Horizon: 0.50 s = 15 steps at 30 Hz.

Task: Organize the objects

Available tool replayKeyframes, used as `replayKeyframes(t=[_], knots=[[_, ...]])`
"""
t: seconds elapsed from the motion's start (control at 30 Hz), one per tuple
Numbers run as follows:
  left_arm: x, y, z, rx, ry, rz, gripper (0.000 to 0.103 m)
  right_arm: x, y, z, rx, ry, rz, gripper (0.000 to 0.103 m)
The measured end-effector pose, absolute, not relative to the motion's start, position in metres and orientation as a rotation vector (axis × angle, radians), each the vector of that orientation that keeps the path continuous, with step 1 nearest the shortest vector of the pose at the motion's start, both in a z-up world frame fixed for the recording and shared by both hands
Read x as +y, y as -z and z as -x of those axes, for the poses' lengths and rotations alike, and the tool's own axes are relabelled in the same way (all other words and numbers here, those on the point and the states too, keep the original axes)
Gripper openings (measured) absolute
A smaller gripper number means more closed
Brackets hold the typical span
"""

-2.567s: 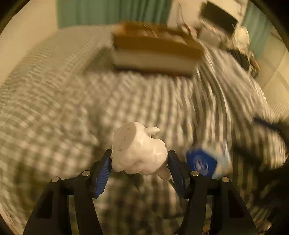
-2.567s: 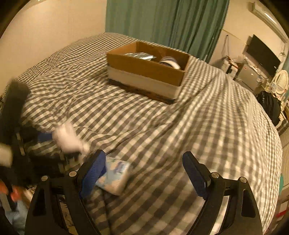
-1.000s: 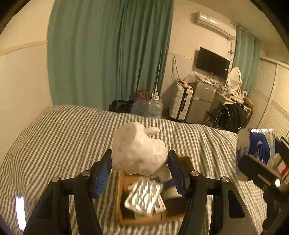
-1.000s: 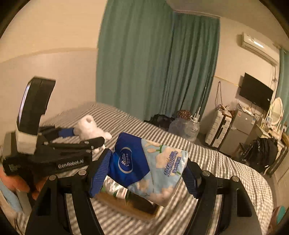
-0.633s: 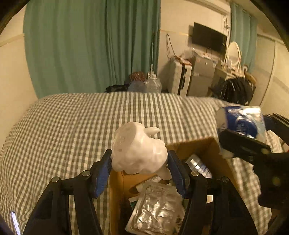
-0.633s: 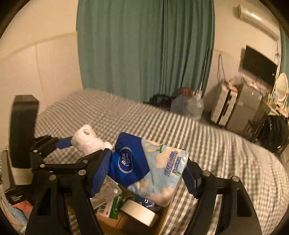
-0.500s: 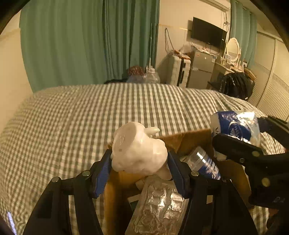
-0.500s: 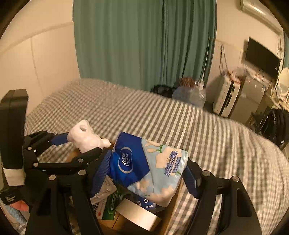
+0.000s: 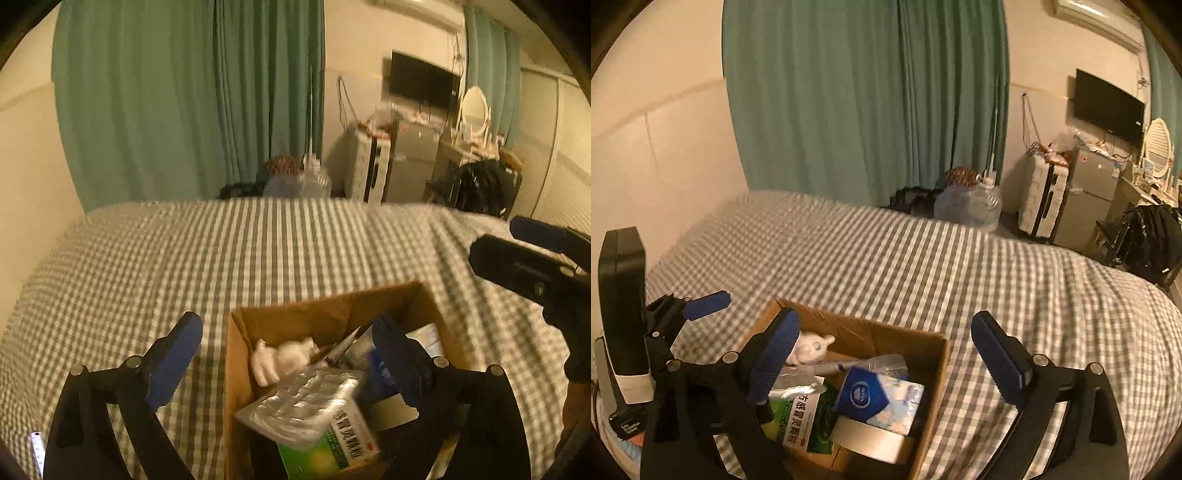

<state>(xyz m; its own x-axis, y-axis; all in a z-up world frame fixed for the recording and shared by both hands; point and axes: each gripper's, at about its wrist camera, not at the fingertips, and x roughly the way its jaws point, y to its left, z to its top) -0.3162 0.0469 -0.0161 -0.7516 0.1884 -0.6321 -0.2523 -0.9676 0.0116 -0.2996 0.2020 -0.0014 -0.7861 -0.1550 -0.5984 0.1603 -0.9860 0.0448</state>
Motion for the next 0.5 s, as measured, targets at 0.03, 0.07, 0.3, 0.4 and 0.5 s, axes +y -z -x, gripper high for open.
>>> replayKeyframes(t=[0.03,0.07,0.3,0.4,0.5], knots=[[0.048,0.004,0.309,0.142,-2.749,0.945,0.096,0.205,-0.008,0.295,0.016,2.832,-0.927,0.095],[0.050,-0.010,0.303,0.144,-2.765,0.916,0.097,0.205,-0.019,0.287,0.025,2.846,-0.902,0.096],[0.046,-0.094,0.237,0.163,-2.835,0.670,0.103,0.208,-0.109,0.212,0.084,2.969,-0.655,0.102],[0.045,-0.118,0.206,0.164,-2.848,0.582,0.103,0.208,-0.142,0.174,0.111,3.020,-0.562,0.102],[0.035,-0.138,0.178,0.142,-2.864,0.493,0.103,0.213,-0.162,0.147,0.122,3.057,-0.504,0.102]])
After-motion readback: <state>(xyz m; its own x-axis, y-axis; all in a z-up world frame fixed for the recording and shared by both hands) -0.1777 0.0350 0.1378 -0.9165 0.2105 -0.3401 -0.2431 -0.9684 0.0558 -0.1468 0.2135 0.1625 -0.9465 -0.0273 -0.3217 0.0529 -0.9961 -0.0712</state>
